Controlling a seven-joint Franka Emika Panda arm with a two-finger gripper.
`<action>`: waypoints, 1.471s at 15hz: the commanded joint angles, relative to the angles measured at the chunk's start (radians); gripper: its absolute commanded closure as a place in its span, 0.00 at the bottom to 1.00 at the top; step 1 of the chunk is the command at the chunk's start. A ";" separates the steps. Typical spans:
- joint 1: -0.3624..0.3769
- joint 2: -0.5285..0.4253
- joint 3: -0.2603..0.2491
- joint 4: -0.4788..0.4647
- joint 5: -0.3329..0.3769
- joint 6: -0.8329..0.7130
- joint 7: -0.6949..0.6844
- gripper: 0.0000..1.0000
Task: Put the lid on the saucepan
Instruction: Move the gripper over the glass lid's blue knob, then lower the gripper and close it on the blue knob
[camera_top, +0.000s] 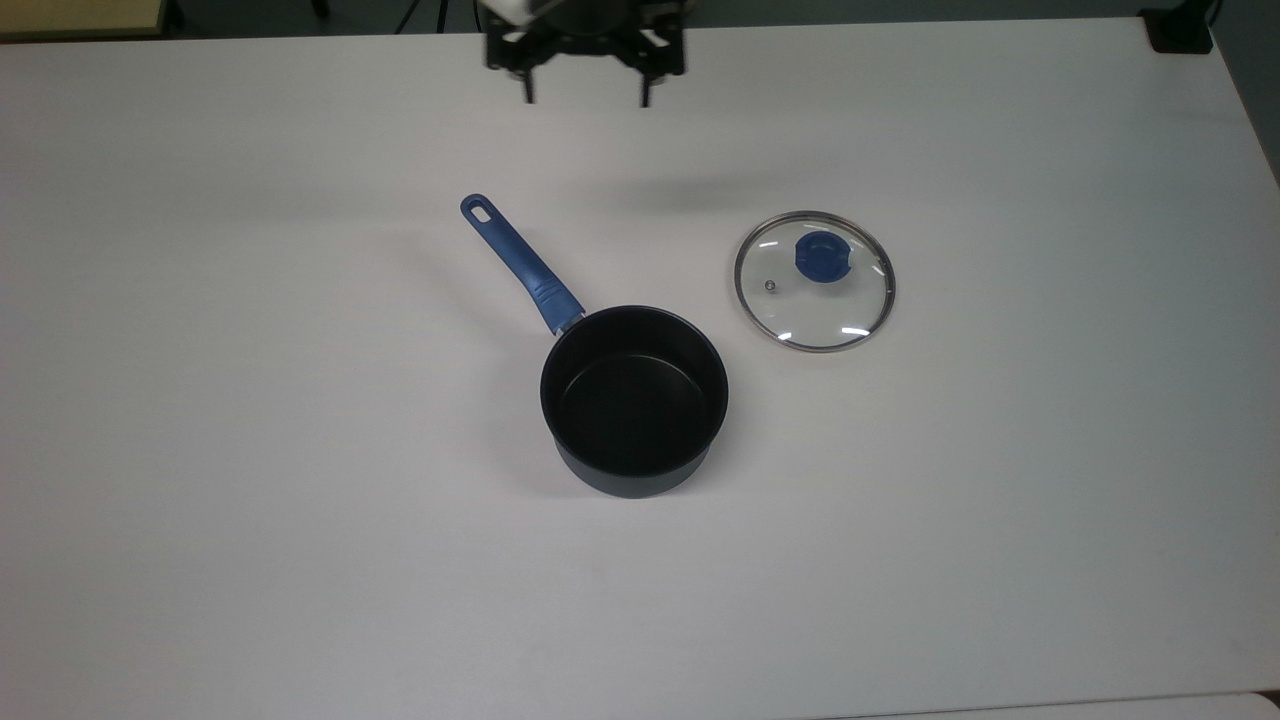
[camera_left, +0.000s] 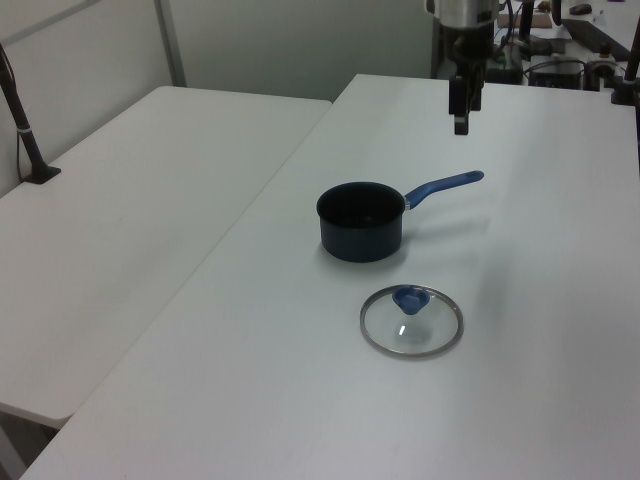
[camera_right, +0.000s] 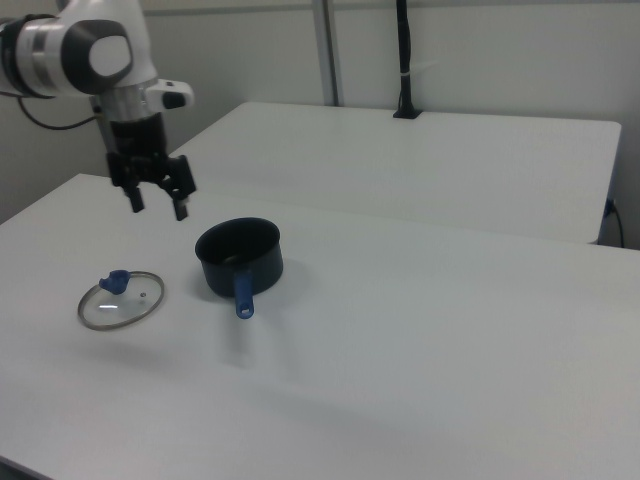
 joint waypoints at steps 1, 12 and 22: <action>0.082 -0.001 -0.008 -0.027 0.040 0.001 -0.010 0.00; 0.296 0.229 -0.004 -0.027 0.057 0.296 0.214 0.00; 0.333 0.363 -0.004 -0.024 0.006 0.406 0.289 0.08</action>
